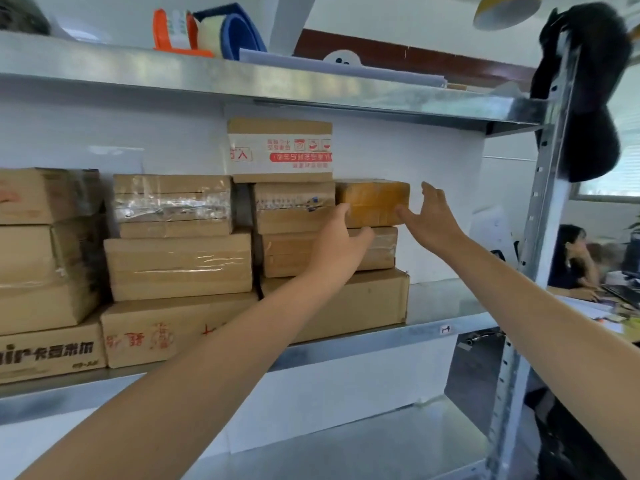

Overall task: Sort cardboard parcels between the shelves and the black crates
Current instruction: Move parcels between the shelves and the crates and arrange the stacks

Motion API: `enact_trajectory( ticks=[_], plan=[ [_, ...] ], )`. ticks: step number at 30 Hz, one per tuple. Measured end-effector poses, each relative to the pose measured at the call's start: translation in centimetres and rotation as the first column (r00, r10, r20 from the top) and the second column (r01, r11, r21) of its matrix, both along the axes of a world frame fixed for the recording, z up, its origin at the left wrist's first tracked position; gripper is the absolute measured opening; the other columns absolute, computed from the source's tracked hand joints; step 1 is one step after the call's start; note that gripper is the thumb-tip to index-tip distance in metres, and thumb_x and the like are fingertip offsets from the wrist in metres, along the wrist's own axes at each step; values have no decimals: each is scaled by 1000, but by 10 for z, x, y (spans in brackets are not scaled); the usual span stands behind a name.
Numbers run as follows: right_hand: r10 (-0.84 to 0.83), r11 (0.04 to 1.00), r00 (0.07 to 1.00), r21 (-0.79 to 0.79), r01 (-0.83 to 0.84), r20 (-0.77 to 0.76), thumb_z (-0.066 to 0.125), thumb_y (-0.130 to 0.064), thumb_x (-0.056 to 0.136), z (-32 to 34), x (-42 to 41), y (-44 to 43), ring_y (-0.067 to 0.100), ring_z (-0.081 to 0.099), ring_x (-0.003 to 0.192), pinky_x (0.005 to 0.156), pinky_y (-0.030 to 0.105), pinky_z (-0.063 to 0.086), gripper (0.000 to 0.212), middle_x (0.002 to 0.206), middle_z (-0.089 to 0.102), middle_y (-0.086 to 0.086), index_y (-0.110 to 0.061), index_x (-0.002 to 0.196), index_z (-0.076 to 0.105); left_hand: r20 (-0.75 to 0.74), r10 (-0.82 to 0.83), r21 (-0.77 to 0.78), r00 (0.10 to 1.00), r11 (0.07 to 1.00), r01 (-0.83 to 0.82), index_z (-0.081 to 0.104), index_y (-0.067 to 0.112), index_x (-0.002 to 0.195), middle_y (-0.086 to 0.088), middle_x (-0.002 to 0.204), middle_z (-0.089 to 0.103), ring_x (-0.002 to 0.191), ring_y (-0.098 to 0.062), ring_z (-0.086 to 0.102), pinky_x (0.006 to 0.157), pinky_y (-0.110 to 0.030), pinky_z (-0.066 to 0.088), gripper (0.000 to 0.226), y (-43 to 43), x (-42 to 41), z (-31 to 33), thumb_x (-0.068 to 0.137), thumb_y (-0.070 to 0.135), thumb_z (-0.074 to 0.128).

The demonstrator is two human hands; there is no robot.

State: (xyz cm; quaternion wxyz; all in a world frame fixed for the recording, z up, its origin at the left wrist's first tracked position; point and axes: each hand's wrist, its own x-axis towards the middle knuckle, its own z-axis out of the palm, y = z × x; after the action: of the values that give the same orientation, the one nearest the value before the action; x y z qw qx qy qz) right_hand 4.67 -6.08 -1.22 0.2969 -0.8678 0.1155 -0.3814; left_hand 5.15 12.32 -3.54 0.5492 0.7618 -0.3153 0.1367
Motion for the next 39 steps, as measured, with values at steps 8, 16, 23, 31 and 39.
enact_trajectory(
  ticks=[8,16,23,31,39],
  plan=[
    [202,911,979,369,-186,-4,51,-46,99,8,31,-20,30,33,144,115,44,31,74,160,28,11,-10,156,19,8,57,-16,998,998,-57,23,20,155,6,142,41,130,-14,41,94,-26,35,71,-27,14,-1,95,22,62],
    [287,794,951,528,-303,114,39,-53,102,3,40,-27,28,37,142,118,47,30,68,157,35,9,-9,153,29,-100,42,-64,994,997,-48,12,21,159,-2,156,35,141,-23,37,115,-36,34,85,-47,26,5,93,18,66],
    [232,853,967,455,-256,107,41,-53,101,-2,16,-30,22,51,115,110,47,41,53,131,53,7,-13,135,47,-151,-63,-263,987,964,21,26,30,154,1,143,47,123,-16,50,93,-28,44,78,-50,20,2,91,6,64],
    [144,843,941,459,-279,308,39,-62,98,-15,-52,-10,10,55,101,99,38,48,39,106,50,-17,-31,122,39,12,-204,-419,979,888,190,50,29,135,14,133,60,122,3,55,105,-24,47,48,-20,-16,-9,95,6,63],
    [111,762,917,560,-325,382,49,-66,91,-73,-101,37,6,58,105,94,36,51,33,110,56,-14,-36,104,50,3,-139,-507,990,853,121,64,16,98,1,100,70,102,-16,66,91,-30,54,7,35,-49,-77,99,20,59]
  ],
)
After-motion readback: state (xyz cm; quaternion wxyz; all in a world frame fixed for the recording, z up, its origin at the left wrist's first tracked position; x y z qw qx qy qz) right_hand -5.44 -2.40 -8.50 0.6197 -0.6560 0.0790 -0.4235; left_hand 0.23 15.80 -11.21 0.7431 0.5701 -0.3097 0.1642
